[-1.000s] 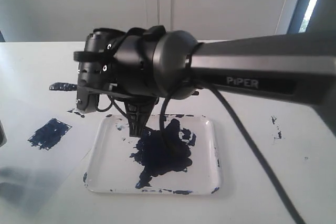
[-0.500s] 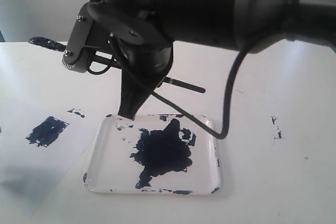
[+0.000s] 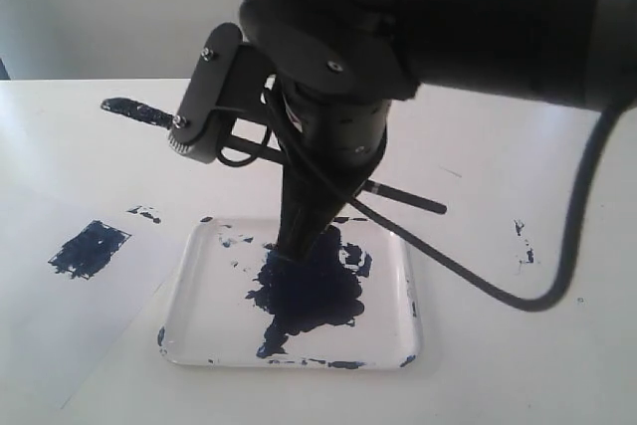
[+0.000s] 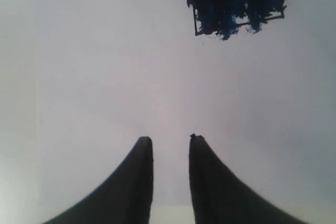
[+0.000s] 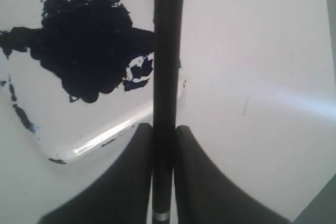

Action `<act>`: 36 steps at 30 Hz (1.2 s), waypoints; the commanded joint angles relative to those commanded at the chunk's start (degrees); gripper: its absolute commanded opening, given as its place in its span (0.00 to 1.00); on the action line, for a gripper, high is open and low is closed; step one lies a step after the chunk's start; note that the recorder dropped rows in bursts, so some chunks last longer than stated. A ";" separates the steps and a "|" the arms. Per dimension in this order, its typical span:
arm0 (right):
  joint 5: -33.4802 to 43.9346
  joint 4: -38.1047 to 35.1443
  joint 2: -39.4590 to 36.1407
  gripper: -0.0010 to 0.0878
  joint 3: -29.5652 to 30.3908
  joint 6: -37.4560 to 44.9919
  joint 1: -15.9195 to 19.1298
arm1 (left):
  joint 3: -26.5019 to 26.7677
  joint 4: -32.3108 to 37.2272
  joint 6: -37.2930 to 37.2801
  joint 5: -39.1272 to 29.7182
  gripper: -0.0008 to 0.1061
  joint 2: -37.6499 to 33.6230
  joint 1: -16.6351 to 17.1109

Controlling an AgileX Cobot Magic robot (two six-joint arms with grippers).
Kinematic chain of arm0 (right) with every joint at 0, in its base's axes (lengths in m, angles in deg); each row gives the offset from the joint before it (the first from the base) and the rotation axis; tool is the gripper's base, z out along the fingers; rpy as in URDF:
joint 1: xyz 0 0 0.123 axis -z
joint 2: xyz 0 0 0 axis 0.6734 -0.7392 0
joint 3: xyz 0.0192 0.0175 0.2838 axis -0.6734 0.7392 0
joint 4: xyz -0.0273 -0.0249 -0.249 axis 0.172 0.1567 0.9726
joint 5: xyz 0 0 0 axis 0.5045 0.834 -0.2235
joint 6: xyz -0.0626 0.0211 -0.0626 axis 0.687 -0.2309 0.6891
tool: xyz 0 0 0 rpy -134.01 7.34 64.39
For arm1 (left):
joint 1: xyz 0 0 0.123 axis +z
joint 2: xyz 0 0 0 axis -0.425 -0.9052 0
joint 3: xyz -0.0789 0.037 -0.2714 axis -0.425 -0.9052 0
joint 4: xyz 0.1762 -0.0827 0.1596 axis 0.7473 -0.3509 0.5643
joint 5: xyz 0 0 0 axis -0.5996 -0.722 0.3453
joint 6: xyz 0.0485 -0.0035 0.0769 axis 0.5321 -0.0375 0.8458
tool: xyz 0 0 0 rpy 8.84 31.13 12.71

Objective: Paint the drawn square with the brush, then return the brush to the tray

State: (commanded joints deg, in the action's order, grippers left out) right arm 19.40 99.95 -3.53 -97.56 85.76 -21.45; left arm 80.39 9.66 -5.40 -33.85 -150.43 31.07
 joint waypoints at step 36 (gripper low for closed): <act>-12.85 29.09 10.36 0.01 41.91 -18.40 0.00 | 0.00 -6.30 -10.22 -2.58 0.01 9.40 -11.18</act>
State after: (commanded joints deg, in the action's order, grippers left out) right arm 6.55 129.04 6.83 -55.65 67.37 -21.45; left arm 80.39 3.36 -15.62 -36.43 -141.02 19.89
